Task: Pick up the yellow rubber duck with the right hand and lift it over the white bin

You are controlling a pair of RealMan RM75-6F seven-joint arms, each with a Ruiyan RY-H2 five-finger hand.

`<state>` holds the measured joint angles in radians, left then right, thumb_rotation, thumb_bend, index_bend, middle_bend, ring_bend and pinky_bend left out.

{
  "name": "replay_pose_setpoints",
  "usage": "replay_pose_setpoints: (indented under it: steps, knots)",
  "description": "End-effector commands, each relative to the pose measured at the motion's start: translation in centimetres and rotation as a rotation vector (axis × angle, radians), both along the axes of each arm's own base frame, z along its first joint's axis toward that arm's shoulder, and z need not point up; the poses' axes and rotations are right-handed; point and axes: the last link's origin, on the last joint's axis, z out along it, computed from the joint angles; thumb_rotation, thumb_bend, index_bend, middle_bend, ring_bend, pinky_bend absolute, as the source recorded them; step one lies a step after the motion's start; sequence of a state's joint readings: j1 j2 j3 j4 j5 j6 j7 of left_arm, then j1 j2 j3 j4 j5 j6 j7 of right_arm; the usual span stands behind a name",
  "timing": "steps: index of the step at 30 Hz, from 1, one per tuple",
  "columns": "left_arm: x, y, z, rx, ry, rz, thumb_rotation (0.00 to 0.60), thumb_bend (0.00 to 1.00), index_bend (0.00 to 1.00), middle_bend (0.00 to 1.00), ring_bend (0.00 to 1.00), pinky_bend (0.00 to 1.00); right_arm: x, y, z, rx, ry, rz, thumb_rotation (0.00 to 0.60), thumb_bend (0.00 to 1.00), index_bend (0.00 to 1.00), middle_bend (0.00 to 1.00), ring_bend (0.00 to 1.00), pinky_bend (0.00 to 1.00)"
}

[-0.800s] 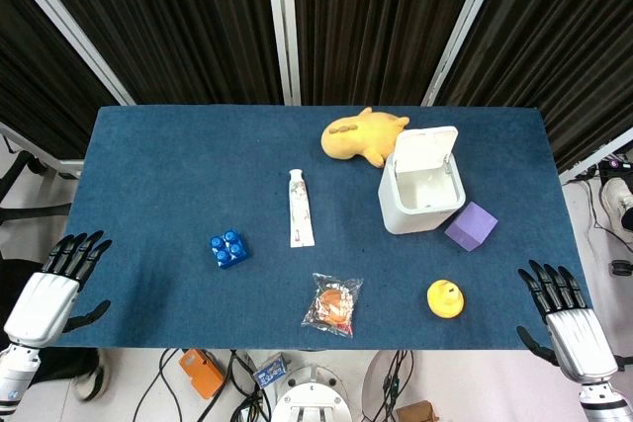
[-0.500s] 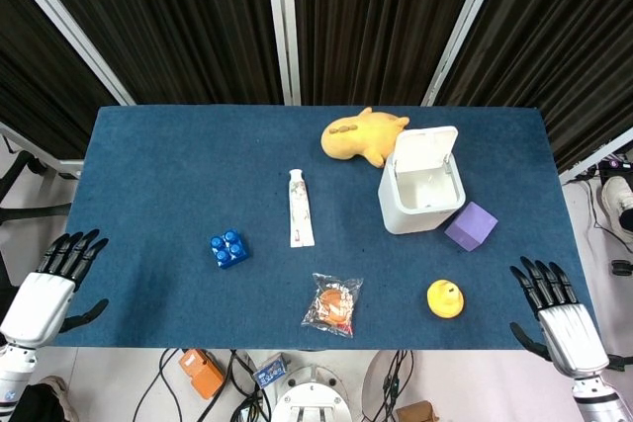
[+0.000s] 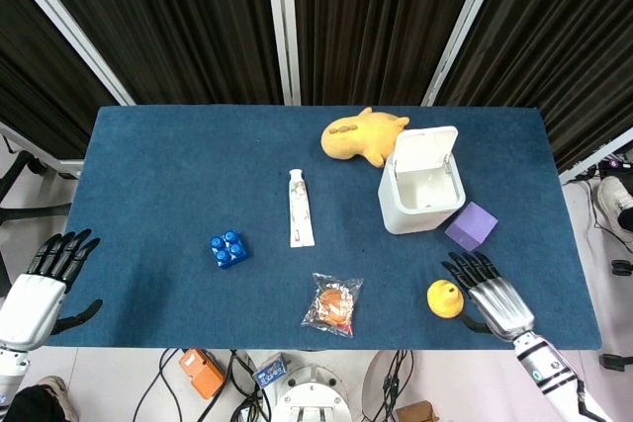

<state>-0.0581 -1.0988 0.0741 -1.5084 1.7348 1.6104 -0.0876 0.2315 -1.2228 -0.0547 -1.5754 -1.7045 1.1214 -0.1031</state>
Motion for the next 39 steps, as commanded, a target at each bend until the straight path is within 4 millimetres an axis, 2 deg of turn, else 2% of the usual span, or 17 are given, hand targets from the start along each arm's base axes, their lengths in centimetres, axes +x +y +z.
replay_pose_setpoints:
  steps: [1,3,4,5,6,8,10,12,14,18,25,28,30,33,36,39]
  knots:
    - [0.0,0.0,0.0,0.001,-0.001,-0.002,0.600,0.16,0.02,0.00,0.00,0.03,0.8,-0.8,-1.3,0.076,-0.004,-0.007,0.600,0.41,0.01,0.00,0.00,0.00]
    - [0.0,-0.1,0.0,0.000,-0.001,-0.005,0.600,0.16,0.02,0.00,0.00,0.03,0.8,-0.9,-1.7,0.083,-0.006,-0.001,0.600,0.41,0.11,0.05,0.02,0.00]
    - [0.1,-0.1,0.0,0.001,-0.001,-0.007,0.600,0.16,0.02,0.00,0.00,0.03,0.8,-1.0,-2.0,0.083,-0.011,0.000,0.600,0.41,0.23,0.11,0.06,0.02]
    - [0.1,-0.1,0.0,0.001,-0.001,-0.008,0.600,0.16,0.02,0.00,0.00,0.03,0.8,-1.1,-2.2,0.081,-0.016,-0.002,0.600,0.41,0.35,0.19,0.13,0.05]
    - [0.1,-0.2,0.0,0.002,-0.001,-0.009,0.600,0.16,0.02,0.00,0.00,0.03,0.8,-1.1,-2.3,0.077,-0.018,-0.003,0.600,0.41,0.42,0.24,0.18,0.07]
    - [0.1,-0.2,0.0,0.003,-0.001,-0.009,0.600,0.16,0.02,0.00,0.00,0.03,0.7,-1.2,-2.5,0.070,-0.019,-0.006,0.600,0.41,0.63,0.43,0.35,0.17]
    - [0.0,-0.2,0.0,0.004,-0.002,-0.008,0.600,0.16,0.01,0.00,0.00,0.03,0.7,-1.3,-2.5,0.032,-0.023,0.005,0.600,0.41,0.74,0.53,0.46,0.24]
    - [0.0,-0.2,0.0,0.006,-0.004,-0.008,0.600,0.16,0.01,0.00,0.00,0.03,0.8,-1.2,-2.2,-0.011,-0.035,0.016,0.600,0.41,0.81,0.59,0.53,0.32]
    - [0.0,-0.2,0.1,0.006,-0.005,-0.008,0.600,0.16,0.01,0.00,0.00,0.03,0.9,-1.2,-1.6,-0.068,-0.065,0.030,0.600,0.41,0.84,0.62,0.56,0.36]
    - [0.0,-0.2,0.1,0.005,-0.006,-0.008,0.600,0.16,0.01,0.00,0.00,0.03,1.4,-1.2,0.4,-0.175,-0.152,0.059,0.600,0.41,0.85,0.62,0.56,0.37]
    - [0.0,-0.2,0.0,0.007,-0.007,-0.006,0.600,0.16,0.01,0.00,0.00,0.03,3.3,-2.1,5.9,-0.384,-0.295,0.114,0.600,0.41,0.84,0.62,0.56,0.37]
    - [0.0,0.0,-0.1,0.003,-0.006,-0.002,0.600,0.16,0.01,0.00,0.00,0.03,5.4,-4.0,8.5,-0.479,-0.334,0.159,0.600,0.41,0.83,0.62,0.56,0.37]
    - [0.0,0.1,-0.1,0.000,-0.004,0.001,0.600,0.16,0.01,0.00,0.00,0.03,6.8,-5.8,9.4,-0.517,-0.341,0.168,0.600,0.41,0.82,0.62,0.56,0.37]
    - [0.1,0.2,-0.3,-0.005,0.004,0.000,0.600,0.16,0.01,0.00,0.00,0.03,8.9,-9.4,9.7,-0.538,-0.342,0.145,0.600,0.41,0.81,0.62,0.56,0.37]
    - [0.2,0.3,-0.5,-0.012,0.009,0.000,0.600,0.16,0.01,0.00,0.00,0.03,10.0,-12.1,8.8,-0.540,-0.313,0.118,0.600,0.41,0.78,0.62,0.56,0.37]
    - [0.1,0.3,-0.5,-0.012,0.009,0.004,0.600,0.16,0.01,0.00,0.00,0.03,10.6,-13.5,7.5,-0.522,-0.325,0.091,0.600,0.41,0.75,0.62,0.55,0.37]
